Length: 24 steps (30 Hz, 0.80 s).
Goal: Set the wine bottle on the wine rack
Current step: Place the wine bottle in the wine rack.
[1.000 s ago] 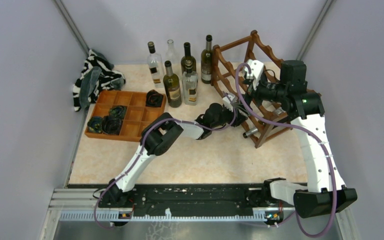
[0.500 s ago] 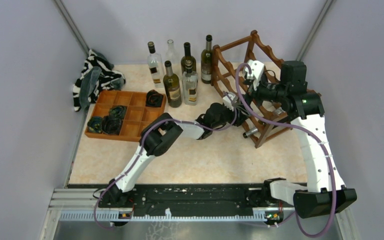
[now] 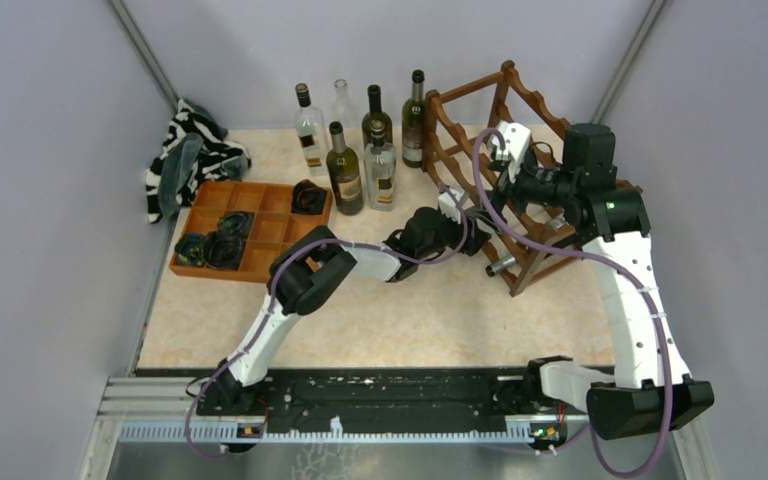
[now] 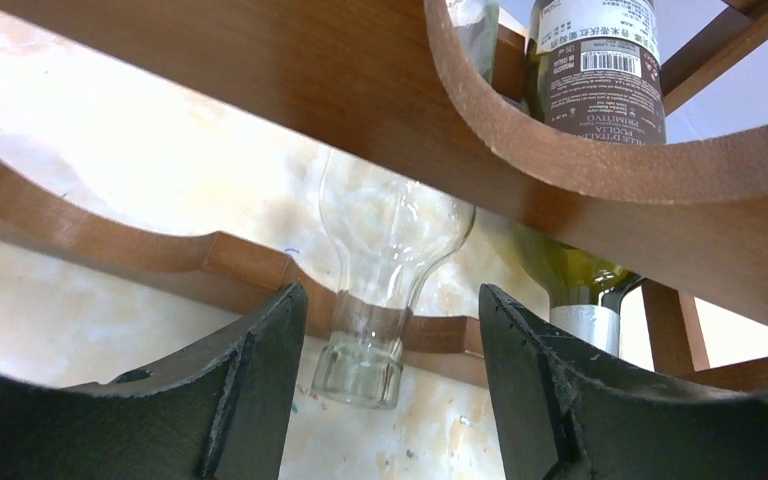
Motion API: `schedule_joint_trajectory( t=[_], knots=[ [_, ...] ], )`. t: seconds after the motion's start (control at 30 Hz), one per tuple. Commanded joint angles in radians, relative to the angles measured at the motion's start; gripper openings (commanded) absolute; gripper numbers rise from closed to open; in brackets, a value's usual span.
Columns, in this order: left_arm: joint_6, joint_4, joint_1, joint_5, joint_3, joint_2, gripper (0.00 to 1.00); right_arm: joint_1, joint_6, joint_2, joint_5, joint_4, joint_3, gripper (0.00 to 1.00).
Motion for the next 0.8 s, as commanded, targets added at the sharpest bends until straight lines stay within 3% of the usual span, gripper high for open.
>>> schedule_joint_trajectory(
  t=[0.0,0.3,0.5,0.6,0.77],
  knots=[
    [0.022,-0.013,0.007,-0.044,-0.067,-0.079,0.70,-0.014,0.009,-0.037,-0.028,0.038,-0.007,0.99],
    [-0.005,-0.021,0.003,-0.010,-0.290,-0.293,0.70,-0.016,-0.012,-0.060,-0.045,0.022,-0.023,0.99],
    [0.032,-0.124,-0.016,0.041,-0.462,-0.520,0.70,-0.016,-0.022,-0.086,-0.088,0.011,-0.037,0.99],
    [0.065,-0.205,-0.022,0.065,-0.533,-0.641,0.70,-0.016,0.049,-0.103,-0.111,0.034,-0.062,0.99],
    [0.089,-0.441,-0.019,0.019,-0.594,-0.813,0.73,-0.014,0.186,-0.125,-0.386,0.098,-0.150,0.98]
  ],
)
